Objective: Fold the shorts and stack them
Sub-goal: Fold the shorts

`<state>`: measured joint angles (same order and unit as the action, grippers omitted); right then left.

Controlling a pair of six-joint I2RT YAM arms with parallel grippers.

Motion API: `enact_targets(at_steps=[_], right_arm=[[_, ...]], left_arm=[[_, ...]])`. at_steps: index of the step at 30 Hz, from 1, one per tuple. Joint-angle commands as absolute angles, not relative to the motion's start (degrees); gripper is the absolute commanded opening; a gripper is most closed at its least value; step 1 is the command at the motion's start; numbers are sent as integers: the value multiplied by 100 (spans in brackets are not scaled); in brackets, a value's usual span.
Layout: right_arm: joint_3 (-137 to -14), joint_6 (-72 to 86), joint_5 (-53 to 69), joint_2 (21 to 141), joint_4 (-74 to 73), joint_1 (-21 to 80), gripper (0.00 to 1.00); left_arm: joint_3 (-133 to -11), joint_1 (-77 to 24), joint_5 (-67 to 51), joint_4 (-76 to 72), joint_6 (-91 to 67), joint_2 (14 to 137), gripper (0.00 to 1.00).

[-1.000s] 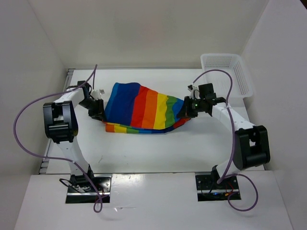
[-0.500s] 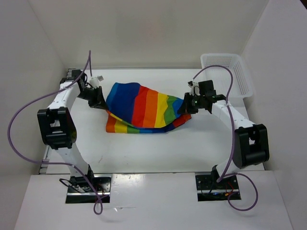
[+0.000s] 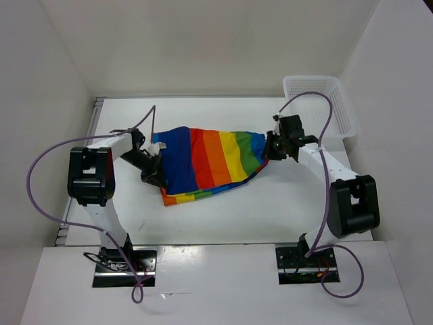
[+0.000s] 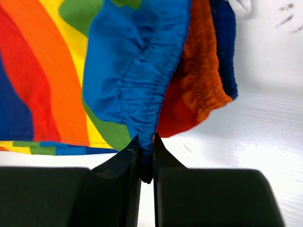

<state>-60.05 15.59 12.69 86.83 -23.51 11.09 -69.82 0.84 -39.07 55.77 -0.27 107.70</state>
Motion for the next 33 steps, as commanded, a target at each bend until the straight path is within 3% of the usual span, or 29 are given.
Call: enact_targets(at_steps=[1,7,11,13,14,15,18,24,33], right_arm=[[-5897,1608,914,8622,-2039,1107,0],[-5845,1442,380,8569,-1846,1107,0],[-6177,1248,-26,8745,-1793,1107,9],[-6284,1151,-262,8745,-1793,1107,23],[-6362,1099,-385,8806,-1741,1107,35],[-6363,1099,-500,8807,-1740,1107,62],[-6363,976,-738,8876,-1671,1107,81],[-6380,826,-132,9464,-1512,1107,91],[-6574,888,360,10054,-1397,1107,93]], left_arm=[[-7154,-227,-3999,5739,0,11073,1],[-7207,-834,-3842,5688,0,11487,5],[-7207,-888,-3412,5512,0,11751,5],[-7137,-888,-2858,5197,0,11751,5],[-7137,-888,-2856,5194,0,11751,5],[-7137,-888,-2856,5194,0,11751,5],[-7137,-940,-2856,5194,0,11699,5],[-7137,-940,-2856,5265,0,11585,5],[-7075,-993,-2856,5440,0,11470,6]])
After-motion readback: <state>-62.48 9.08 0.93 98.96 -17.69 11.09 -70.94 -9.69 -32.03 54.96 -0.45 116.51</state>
